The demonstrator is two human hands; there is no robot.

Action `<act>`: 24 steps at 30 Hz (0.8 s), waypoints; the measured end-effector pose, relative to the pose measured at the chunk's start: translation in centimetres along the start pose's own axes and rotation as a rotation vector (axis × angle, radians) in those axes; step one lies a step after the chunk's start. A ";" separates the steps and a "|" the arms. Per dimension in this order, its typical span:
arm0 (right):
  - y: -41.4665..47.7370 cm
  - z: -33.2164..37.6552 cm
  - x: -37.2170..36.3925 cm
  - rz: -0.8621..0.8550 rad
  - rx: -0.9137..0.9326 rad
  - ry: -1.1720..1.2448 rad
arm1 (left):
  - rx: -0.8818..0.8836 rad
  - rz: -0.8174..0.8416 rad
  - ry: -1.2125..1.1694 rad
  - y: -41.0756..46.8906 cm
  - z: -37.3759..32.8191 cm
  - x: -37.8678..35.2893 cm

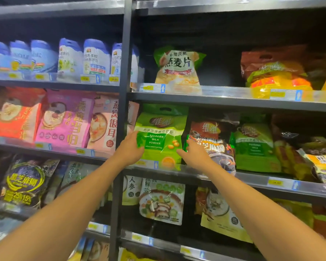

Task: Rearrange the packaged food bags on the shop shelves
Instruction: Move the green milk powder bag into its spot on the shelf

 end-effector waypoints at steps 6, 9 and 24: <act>4.2 0.2 -2.2 0.069 -0.020 0.044 | 0.026 -0.004 -0.035 0.7 1.5 -0.1; 5.5 0.1 -1.8 -0.006 -0.020 0.028 | 0.038 -0.008 -0.053 0.8 1.9 -0.2; 7.0 1.6 4.9 -0.222 0.042 0.289 | 0.132 -0.066 -0.241 2.6 3.3 0.6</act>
Point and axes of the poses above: each hand's wrist, its own y-axis towards the middle knuckle, its own x-axis out of the back of the hand, z = x × y, the point moved 10 cm from there along y, towards the middle knuckle, and after that the axes turned 13 degrees about z, right-handed, at the moved point
